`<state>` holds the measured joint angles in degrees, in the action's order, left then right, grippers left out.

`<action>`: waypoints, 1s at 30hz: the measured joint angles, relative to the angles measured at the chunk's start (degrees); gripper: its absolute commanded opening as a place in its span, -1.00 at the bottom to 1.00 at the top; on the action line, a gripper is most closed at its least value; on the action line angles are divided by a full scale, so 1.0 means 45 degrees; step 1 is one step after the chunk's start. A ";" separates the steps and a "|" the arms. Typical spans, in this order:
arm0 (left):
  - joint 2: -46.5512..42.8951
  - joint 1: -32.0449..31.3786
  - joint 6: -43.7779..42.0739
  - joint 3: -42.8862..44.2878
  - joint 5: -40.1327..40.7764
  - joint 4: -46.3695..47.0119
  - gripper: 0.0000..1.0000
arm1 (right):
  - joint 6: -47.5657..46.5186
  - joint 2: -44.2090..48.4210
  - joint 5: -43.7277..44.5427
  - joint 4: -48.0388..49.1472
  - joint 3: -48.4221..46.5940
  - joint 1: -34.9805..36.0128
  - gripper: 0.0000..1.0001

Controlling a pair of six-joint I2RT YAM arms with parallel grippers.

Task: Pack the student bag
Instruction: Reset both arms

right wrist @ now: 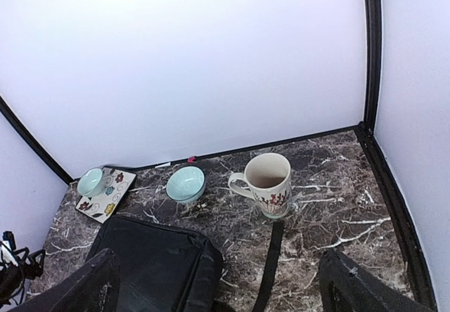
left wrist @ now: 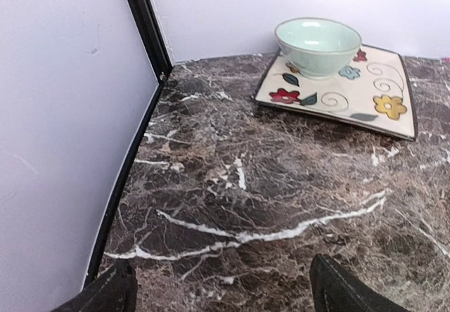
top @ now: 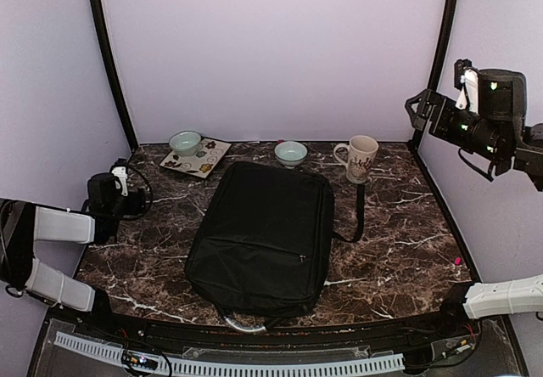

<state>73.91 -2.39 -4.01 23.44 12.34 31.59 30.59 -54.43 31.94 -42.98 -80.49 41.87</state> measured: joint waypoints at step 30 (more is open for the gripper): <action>0.3677 0.0597 0.0034 -0.1807 -0.2419 0.8718 0.97 | 0.2798 0.0583 0.0908 0.1608 0.1938 0.0000 1.00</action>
<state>90.45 0.30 -3.86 15.31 1.45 70.83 43.18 -51.81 36.03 -35.75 -71.77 41.87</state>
